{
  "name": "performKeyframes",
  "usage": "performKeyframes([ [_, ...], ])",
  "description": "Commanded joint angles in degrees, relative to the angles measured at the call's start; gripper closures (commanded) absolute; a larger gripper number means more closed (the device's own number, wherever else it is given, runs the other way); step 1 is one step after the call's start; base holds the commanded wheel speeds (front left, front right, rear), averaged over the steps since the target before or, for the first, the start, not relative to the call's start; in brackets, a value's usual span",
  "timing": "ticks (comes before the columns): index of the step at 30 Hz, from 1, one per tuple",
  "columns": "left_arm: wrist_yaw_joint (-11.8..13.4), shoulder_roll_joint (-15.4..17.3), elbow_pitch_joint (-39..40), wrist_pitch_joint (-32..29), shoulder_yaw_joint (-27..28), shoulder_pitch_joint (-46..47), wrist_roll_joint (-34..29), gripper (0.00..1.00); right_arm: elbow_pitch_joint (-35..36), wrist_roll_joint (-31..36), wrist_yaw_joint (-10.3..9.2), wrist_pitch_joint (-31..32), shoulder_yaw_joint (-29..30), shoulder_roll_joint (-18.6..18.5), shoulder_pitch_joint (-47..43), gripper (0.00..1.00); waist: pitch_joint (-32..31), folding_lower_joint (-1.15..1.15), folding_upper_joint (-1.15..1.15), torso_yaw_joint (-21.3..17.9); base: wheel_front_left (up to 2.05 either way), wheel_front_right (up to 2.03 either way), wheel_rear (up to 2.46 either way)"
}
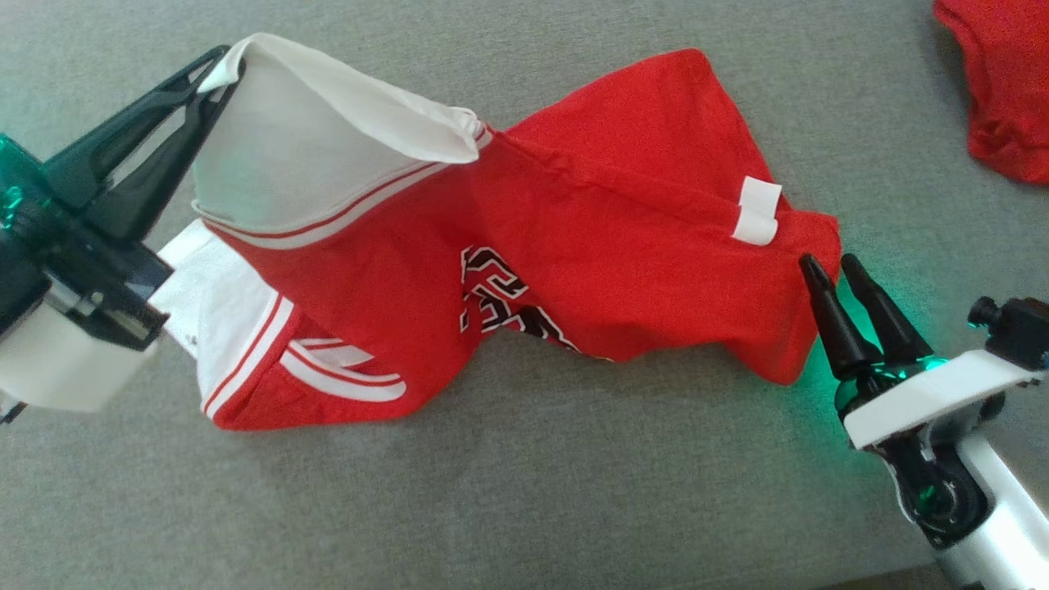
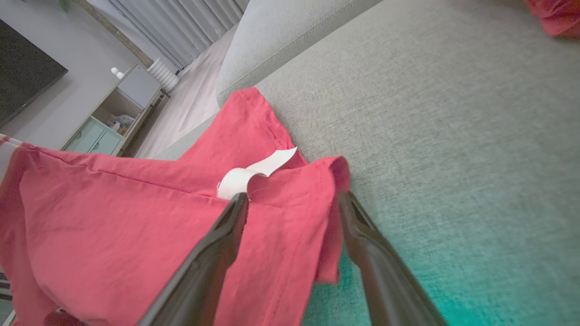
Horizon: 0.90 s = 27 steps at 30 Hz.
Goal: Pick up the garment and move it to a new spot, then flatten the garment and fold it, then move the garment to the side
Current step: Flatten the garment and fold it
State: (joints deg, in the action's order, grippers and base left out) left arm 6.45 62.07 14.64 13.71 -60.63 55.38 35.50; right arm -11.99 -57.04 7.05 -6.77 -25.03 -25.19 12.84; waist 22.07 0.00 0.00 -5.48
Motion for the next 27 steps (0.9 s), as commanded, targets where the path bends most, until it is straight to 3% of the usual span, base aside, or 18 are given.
performKeyframes([
  [1, -0.25, 1.89, 0.49, 0.08, 3.30, 2.52, -0.47, 1.00, 1.14, -0.66, 0.44, 0.29, -0.91, -2.01, -0.08, 0.00, 0.08, 0.00, 0.00, 0.34, 0.00, 0.00, 0.00],
  [8, -0.04, 1.06, 0.39, 0.08, 2.86, 2.54, -0.92, 1.00, 0.16, -2.64, 0.44, 0.66, -1.96, -3.22, 0.74, 0.00, 0.24, 0.00, 0.00, 1.33, 0.00, 0.00, 0.00],
  [9, 0.00, 1.01, 0.36, 0.09, 2.83, 2.53, -0.94, 1.00, 0.12, -2.79, 0.44, 0.57, -2.09, -3.40, 0.84, 0.37, 0.25, 0.00, 0.00, 1.39, 0.00, 0.00, 0.00],
  [10, 0.02, 0.99, 0.34, 0.09, 2.80, 2.52, -0.95, 1.00, 0.10, -2.93, 0.44, 0.48, -2.19, -3.56, 0.92, 0.62, 0.26, 0.00, 0.00, 1.42, 0.00, 0.00, 0.00],
  [11, 0.05, 0.99, 0.33, 0.10, 2.78, 2.51, -0.97, 1.00, 0.14, -3.04, 0.44, 0.39, -2.33, -3.74, 0.98, 0.69, 0.26, 0.00, 0.00, 1.44, 0.00, 0.00, 0.00],
  [13, 0.09, 1.05, 0.29, 0.11, 2.74, 2.45, -0.95, 1.00, 0.23, -3.27, 0.44, 0.20, -2.49, -4.10, 1.05, 0.74, 0.24, 0.00, 0.00, 1.44, 0.00, 0.00, 0.00],
  [17, 0.20, 1.27, 0.23, 0.15, 2.69, 2.28, -0.85, 1.00, 0.32, -3.72, 0.44, -0.46, -2.40, -4.56, 1.26, 0.62, 0.14, 0.00, 0.00, 1.34, 0.00, 0.00, 0.00],
  [22, 0.25, 1.40, 0.22, 0.16, 2.68, 2.34, -0.82, 1.00, 0.01, -4.26, 0.44, -0.68, -2.39, -5.16, 1.81, 0.56, 0.23, 0.00, 0.00, 1.44, 0.00, 0.00, 0.00],
  [26, 0.16, 1.41, 0.25, 0.12, 2.63, 2.44, -0.82, 1.00, -0.33, -4.36, 0.44, -0.87, -2.39, -5.44, 2.18, 0.62, 0.32, 0.00, 0.00, 1.61, 0.00, 0.00, 0.00],
  [27, 0.15, 1.42, 0.24, 0.08, 2.61, 2.46, -0.81, 1.00, -0.43, -4.37, 0.44, -0.93, -2.41, -5.51, 2.30, 0.67, 0.35, 0.00, 0.00, 1.67, 0.00, 0.00, 0.00],
])
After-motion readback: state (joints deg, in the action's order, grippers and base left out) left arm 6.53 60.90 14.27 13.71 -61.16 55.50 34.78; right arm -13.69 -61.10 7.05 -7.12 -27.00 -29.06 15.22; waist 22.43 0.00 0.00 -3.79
